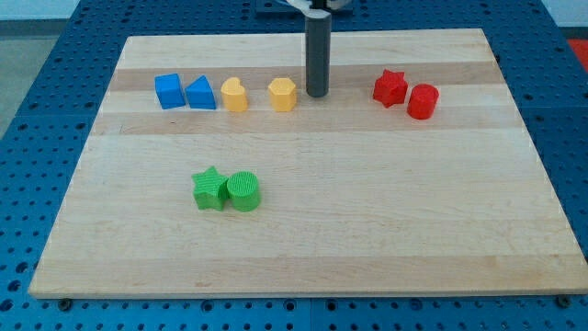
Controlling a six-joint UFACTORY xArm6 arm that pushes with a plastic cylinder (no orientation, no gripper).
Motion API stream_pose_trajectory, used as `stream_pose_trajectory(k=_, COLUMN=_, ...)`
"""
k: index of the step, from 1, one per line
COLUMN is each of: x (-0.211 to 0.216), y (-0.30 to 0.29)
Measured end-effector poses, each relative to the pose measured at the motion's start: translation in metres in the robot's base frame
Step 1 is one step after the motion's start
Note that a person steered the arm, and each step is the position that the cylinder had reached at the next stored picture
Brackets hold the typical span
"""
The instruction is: Push the yellow hexagon into the yellow heart
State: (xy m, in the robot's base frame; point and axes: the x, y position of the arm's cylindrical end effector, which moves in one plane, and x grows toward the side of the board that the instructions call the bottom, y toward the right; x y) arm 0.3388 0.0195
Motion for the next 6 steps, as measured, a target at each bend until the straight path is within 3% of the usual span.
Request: stream_pose_trajectory(k=6, x=0.01, y=-0.051)
